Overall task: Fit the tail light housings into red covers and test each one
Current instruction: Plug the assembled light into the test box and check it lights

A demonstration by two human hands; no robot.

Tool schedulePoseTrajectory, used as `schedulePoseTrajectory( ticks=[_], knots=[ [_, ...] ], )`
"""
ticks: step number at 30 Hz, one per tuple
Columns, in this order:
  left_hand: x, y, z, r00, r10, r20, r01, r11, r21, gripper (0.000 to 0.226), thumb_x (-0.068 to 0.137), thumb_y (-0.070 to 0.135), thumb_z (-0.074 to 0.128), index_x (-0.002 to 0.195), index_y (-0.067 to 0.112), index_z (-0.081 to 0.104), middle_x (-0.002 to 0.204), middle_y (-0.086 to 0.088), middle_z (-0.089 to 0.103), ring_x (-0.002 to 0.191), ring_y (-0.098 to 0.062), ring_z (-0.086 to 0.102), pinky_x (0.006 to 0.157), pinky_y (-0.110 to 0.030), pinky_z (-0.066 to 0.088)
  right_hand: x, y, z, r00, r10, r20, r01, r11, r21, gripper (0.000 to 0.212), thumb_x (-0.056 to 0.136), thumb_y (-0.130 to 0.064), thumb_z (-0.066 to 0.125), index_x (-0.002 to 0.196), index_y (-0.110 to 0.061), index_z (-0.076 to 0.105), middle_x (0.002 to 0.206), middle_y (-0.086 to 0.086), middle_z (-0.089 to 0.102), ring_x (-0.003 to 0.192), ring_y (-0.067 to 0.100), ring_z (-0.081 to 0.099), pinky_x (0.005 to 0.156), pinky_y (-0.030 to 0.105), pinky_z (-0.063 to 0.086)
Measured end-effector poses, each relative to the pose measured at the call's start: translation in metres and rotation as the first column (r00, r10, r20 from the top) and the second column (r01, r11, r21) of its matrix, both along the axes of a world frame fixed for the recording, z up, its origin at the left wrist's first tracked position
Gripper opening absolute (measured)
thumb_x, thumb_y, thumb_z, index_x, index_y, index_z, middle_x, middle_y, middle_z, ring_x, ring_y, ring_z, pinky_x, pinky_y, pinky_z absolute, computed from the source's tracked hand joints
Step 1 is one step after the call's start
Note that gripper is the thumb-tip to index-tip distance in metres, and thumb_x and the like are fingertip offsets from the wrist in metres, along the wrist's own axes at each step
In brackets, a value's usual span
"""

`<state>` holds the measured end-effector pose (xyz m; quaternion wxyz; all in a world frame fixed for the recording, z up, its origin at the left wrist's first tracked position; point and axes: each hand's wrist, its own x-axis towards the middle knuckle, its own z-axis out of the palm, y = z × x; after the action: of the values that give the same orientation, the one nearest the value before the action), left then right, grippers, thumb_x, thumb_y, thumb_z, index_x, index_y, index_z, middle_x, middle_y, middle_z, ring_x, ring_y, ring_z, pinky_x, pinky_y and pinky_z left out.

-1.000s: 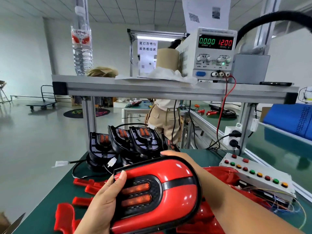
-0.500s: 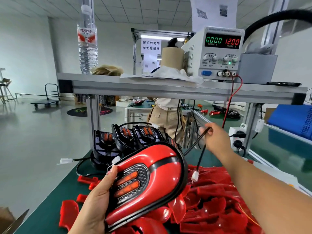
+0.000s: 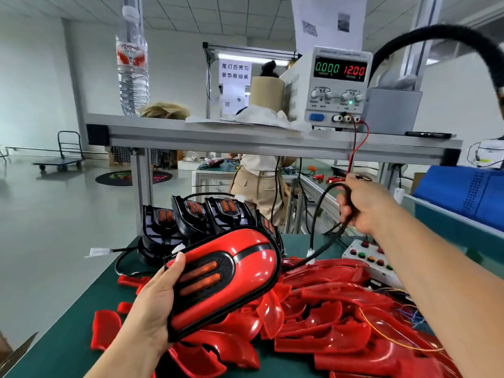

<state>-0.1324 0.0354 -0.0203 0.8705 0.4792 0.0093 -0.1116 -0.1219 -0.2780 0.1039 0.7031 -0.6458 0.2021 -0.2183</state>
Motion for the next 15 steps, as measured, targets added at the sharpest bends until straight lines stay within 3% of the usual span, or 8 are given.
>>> schedulePoseTrajectory(
  ticks=[5,9,12,15],
  knots=[
    [-0.007,-0.003,0.010,0.982,-0.164,0.094,0.147,0.975,0.166,0.045,0.077,0.036,0.064,0.109,0.005,0.065,0.095,-0.023,0.074,0.070,-0.033,0.074,0.050,-0.041,0.059,-0.036,-0.024,0.011,0.996,0.013,0.084,-0.012,1.000,-0.013,0.027,0.098,-0.036,0.054,0.077,-0.021,0.057,0.040,-0.008,0.038,0.031,0.006,0.029,0.051,0.025,0.025],
    [-0.024,-0.031,0.009,0.933,-0.345,0.100,0.296,0.897,0.329,0.033,0.080,0.039,0.066,0.100,0.014,0.066,0.099,-0.025,0.073,0.082,-0.042,0.072,0.059,-0.046,0.059,-0.056,-0.036,0.005,0.979,-0.091,0.180,0.103,0.993,-0.060,0.017,0.091,-0.022,0.068,0.077,-0.017,0.060,0.044,-0.006,0.040,0.030,0.005,0.029,0.044,0.020,0.026],
    [-0.025,-0.057,0.006,0.948,-0.302,0.100,0.252,0.905,0.342,0.023,0.093,0.033,0.062,0.105,0.013,0.059,0.097,-0.021,0.074,0.082,-0.042,0.072,0.061,-0.050,0.058,-0.065,-0.028,0.000,0.947,-0.138,0.291,0.156,0.987,-0.039,0.013,0.095,-0.015,0.062,0.082,-0.015,0.059,0.055,-0.002,0.046,0.032,0.003,0.036,0.042,0.020,0.030],
    [-0.017,-0.068,0.003,0.962,-0.253,0.106,0.196,0.905,0.377,0.023,0.096,0.028,0.060,0.109,0.010,0.057,0.093,-0.018,0.075,0.081,-0.038,0.073,0.063,-0.046,0.059,-0.077,-0.017,-0.001,0.912,-0.067,0.404,0.100,0.993,-0.060,0.020,0.097,-0.009,0.056,0.080,-0.019,0.056,0.064,-0.005,0.064,0.051,0.003,0.054,0.052,0.020,0.035]
  ],
)
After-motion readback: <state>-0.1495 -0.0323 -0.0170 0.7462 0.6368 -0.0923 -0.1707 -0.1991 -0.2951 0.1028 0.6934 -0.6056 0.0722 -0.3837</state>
